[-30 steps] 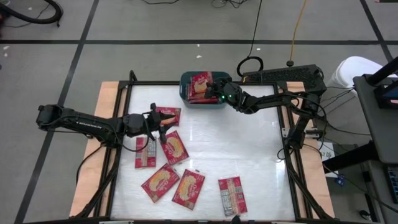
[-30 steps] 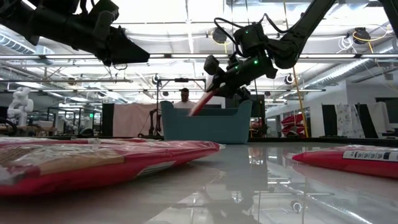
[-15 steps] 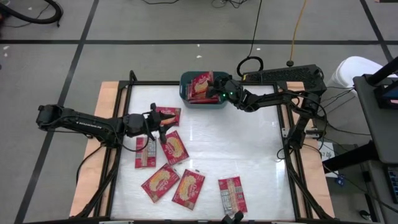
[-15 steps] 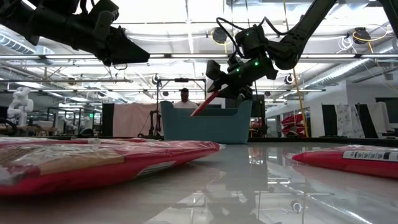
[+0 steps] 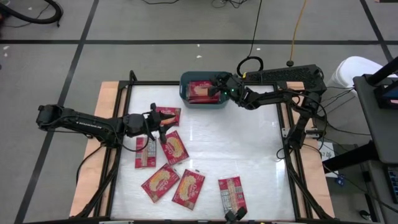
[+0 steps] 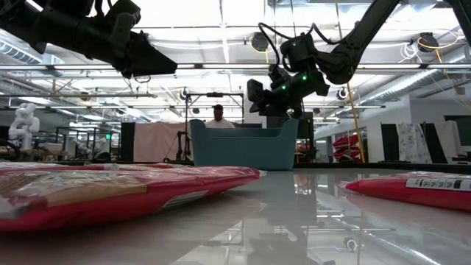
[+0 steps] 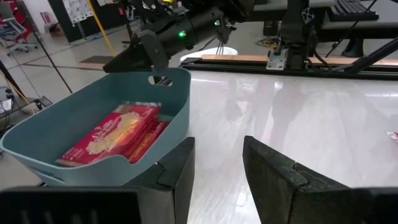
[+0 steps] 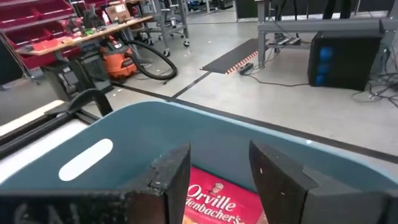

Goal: Sort popcorn bags into baskets
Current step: Put the red popcorn bag into the green bin

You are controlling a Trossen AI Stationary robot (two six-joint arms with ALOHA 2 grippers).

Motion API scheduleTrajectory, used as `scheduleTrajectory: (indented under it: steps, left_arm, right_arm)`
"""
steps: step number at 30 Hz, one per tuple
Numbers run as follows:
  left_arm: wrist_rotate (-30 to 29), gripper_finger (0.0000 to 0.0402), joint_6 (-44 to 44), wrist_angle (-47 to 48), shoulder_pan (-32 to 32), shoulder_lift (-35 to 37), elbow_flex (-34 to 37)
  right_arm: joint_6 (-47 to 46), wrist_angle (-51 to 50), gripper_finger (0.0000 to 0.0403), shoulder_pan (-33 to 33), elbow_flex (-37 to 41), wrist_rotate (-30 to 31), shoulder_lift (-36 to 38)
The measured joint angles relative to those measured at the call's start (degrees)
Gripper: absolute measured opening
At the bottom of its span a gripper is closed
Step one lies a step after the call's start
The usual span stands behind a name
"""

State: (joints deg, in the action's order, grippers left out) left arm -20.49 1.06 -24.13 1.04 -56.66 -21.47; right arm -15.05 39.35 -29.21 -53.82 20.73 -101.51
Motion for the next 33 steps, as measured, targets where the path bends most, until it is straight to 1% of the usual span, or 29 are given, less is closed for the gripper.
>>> scheduleTrajectory:
  steps: [2, 6, 10, 13, 20, 26, 33]
  left_arm:
    - [0.0, 0.0141, -0.2, 0.0, 0.0, 0.0, 0.0]
    - [0.0, 0.0141, -0.8, 0.1, 0.0, 0.0, 0.0]
    - [0.0, 0.0141, -1.1, 0.8, 0.0, 0.0, 0.0]
    - [0.0, 0.0141, -1.6, 2.2, 0.0, 0.0, 0.0]
    - [0.0, 0.0141, -5.0, 8.8, 0.3, 0.0, 0.0]
    - [1.7, 0.0141, -11.1, 15.4, 3.1, 0.0, -0.3]
    - [2.6, 0.0141, -18.7, 25.4, 9.4, 0.1, -2.5]
  right_arm:
    - [0.7, 0.3, 0.0157, 0.0, 0.0, -0.5, 0.0]
    - [0.6, 3.0, 0.0157, 1.2, 0.0, -7.0, 0.0]
    - [0.3, 4.0, 0.0157, 3.8, 0.0, -10.5, 0.2]
    - [0.9, 2.8, 0.0157, 6.5, 0.0, -12.1, 1.0]
    - [5.7, -4.5, 0.0157, 14.6, 0.0, -16.5, 3.5]
    - [9.0, -11.7, 0.0157, 22.5, 0.0, -16.5, 3.9]
    - [9.4, -15.8, 0.0157, 28.9, 0.0, -16.4, 4.0]
